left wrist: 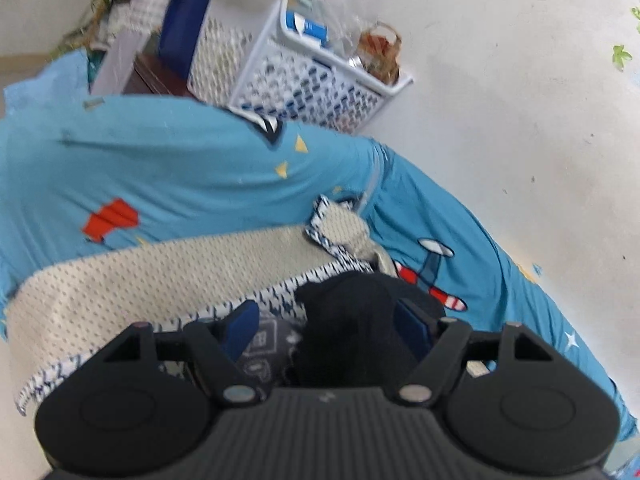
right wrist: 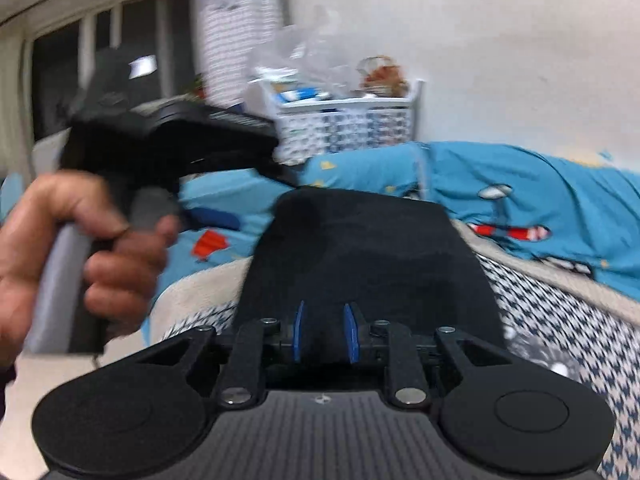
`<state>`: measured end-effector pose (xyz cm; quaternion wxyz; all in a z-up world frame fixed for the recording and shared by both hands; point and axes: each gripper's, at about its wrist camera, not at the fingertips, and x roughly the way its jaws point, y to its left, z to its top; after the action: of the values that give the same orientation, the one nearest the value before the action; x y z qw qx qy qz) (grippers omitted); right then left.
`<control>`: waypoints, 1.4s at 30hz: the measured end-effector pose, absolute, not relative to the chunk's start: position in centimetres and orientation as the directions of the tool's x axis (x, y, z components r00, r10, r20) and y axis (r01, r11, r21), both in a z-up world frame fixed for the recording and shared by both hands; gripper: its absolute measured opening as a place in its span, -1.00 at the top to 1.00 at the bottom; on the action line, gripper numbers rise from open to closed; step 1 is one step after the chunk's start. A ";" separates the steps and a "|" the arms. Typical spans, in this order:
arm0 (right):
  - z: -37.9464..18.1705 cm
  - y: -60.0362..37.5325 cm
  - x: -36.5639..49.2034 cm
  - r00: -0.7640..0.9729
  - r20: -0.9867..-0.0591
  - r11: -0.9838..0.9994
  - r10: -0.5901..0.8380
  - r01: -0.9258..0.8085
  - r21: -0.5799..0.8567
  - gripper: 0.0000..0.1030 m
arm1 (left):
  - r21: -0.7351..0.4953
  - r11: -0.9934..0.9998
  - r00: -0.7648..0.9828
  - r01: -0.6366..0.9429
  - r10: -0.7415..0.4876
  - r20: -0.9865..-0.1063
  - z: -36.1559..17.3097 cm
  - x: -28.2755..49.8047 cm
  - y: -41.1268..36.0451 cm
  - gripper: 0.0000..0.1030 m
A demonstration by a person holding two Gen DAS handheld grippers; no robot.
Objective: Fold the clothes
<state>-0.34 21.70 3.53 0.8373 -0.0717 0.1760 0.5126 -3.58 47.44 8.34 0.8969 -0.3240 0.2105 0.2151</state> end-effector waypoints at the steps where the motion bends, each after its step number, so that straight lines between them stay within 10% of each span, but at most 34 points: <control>1: 3.4 22.0 -0.7 0.393 -0.375 0.442 0.839 -0.895 0.051 0.57 | -0.497 0.694 0.817 -0.520 0.236 -0.526 8.1 -3.4 47.6 -0.41; 9: 2.0 24.3 -2.7 0.354 -0.418 0.369 0.837 -0.928 -0.048 0.36 | -0.579 0.645 0.831 -0.499 0.166 -0.530 6.5 -2.7 49.4 -0.41; 13: 1.3 25.3 -3.5 0.387 -0.425 0.365 0.818 -0.921 -0.136 0.60 | -0.607 0.630 0.837 -0.485 0.132 -0.532 5.8 -1.9 50.2 -0.40; 23: 0.9 25.3 -3.8 0.360 -0.450 0.343 0.817 -0.931 -0.122 0.88 | -0.591 0.667 0.847 -0.454 0.115 -0.519 6.0 -0.4 50.1 0.51; 42: 0.8 25.5 -2.0 0.307 -0.480 0.357 0.822 -0.934 0.014 0.88 | -0.575 0.601 0.821 -0.555 0.285 -0.494 8.4 -3.0 51.8 0.25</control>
<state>-1.97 25.55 0.84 0.7969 -0.1350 0.2081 0.5508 -2.98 51.81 8.39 0.8767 -0.3770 0.1791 0.2393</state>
